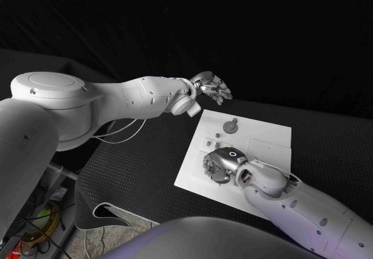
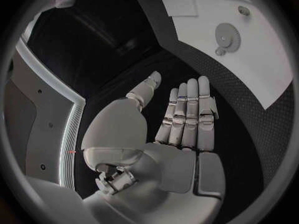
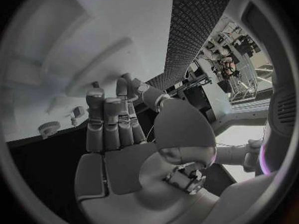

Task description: Assemble the parts on the task board

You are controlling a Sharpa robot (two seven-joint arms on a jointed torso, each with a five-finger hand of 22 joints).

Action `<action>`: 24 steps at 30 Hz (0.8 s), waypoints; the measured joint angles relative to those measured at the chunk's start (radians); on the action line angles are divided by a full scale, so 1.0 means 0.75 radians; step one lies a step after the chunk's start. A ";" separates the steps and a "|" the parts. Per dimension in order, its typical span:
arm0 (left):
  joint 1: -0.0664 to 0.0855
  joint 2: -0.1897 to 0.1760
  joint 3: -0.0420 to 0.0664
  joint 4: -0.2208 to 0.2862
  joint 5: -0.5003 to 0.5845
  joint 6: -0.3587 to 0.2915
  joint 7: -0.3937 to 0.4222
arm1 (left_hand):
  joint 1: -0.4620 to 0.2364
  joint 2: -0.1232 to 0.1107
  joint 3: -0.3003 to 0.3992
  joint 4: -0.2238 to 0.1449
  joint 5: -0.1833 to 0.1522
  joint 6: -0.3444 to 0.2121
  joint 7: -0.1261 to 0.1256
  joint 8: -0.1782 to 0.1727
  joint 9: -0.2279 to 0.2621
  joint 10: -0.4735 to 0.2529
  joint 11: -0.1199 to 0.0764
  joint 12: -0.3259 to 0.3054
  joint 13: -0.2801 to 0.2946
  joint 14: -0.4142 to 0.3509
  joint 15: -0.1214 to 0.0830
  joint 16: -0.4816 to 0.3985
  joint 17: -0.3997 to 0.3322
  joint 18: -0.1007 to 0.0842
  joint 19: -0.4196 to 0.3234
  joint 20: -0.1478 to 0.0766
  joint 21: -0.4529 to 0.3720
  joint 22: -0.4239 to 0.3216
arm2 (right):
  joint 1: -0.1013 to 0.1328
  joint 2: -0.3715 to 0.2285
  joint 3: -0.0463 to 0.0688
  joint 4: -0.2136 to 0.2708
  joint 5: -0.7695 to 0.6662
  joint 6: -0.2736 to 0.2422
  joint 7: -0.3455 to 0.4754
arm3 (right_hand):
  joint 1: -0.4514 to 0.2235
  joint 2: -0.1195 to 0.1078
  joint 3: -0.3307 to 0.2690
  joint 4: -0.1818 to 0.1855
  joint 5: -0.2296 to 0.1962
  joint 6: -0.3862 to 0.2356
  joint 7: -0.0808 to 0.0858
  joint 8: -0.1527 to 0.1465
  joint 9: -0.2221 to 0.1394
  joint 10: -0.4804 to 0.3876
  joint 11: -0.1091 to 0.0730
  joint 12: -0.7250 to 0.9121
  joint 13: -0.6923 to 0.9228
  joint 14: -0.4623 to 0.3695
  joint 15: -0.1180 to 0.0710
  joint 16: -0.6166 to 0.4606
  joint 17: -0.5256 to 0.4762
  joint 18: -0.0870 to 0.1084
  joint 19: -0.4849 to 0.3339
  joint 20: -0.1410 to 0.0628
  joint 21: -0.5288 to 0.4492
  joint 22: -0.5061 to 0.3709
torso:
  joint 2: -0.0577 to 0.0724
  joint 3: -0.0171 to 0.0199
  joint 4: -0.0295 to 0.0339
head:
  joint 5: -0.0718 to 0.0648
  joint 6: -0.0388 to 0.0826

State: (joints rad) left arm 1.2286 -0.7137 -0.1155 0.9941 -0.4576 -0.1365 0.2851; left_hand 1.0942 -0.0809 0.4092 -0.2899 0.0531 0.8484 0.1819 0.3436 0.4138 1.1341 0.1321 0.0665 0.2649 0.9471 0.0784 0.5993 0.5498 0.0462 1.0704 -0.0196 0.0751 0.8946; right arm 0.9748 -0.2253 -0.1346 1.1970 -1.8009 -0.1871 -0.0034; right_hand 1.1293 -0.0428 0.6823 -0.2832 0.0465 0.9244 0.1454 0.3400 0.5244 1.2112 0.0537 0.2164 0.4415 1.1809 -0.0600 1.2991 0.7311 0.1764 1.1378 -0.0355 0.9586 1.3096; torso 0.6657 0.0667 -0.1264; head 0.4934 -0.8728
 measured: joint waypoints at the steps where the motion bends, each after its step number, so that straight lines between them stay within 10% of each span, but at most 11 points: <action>1: 0.000 0.000 0.000 0.000 0.000 0.000 0.000 | 0.000 0.000 0.000 0.000 0.000 0.000 0.000 0.000 0.000 0.000 0.000 0.000 0.000 0.000 0.000 0.000 0.000 0.000 0.000 0.000 0.000 0.000 | 0.000 0.000 -0.001 0.000 0.000 0.000 0.000 | -0.003 -0.003 -0.002 -0.002 0.000 -0.002 0.002 0.000 0.000 -0.003 0.002 -0.001 0.000 0.000 0.000 0.000 0.001 0.000 0.000 0.000 0.000 0.000 | 0.000 -0.0001 0.0000 | 0.001 0.000; 24: 0.000 -0.001 0.000 -0.002 0.000 0.000 -0.001 | 0.000 0.000 0.000 0.000 0.000 -0.004 -0.004 0.005 0.000 -0.005 0.005 0.000 -0.001 0.000 0.000 -0.005 0.003 -0.001 0.000 0.000 0.000 -0.001 | -0.004 -0.013 -0.006 -0.004 0.017 -0.019 -0.005 | -0.050 -0.124 -0.242 -0.009 0.000 -0.149 0.052 -0.087 -0.023 -0.138 0.062 -0.069 -0.019 -0.049 0.057 0.000 0.014 -0.012 -0.029 0.010 -0.022 0.000 | 0.000 -0.0004 -0.0003 | -0.004 0.000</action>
State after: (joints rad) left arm 1.2286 -0.7141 -0.1156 0.9926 -0.4576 -0.1366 0.2845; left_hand 1.0942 -0.0809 0.4091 -0.2899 0.0531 0.8457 0.1792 0.3477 0.4139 1.1304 0.1357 0.0665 0.2638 0.9470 0.0784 0.5955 0.5520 0.0458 1.0704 -0.0196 0.0751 0.8939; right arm 0.9716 -0.2353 -0.1394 1.1942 -1.7882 -0.2009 -0.0075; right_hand 1.0915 -0.1359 0.5005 -0.2901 0.0466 0.8128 0.1847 0.2747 0.5075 1.1076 0.1001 0.1643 0.4271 1.1443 -0.0172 1.2994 0.7419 0.1676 1.1160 -0.0282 0.9418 1.3095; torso 0.6655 0.0664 -0.1266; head 0.4902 -0.8728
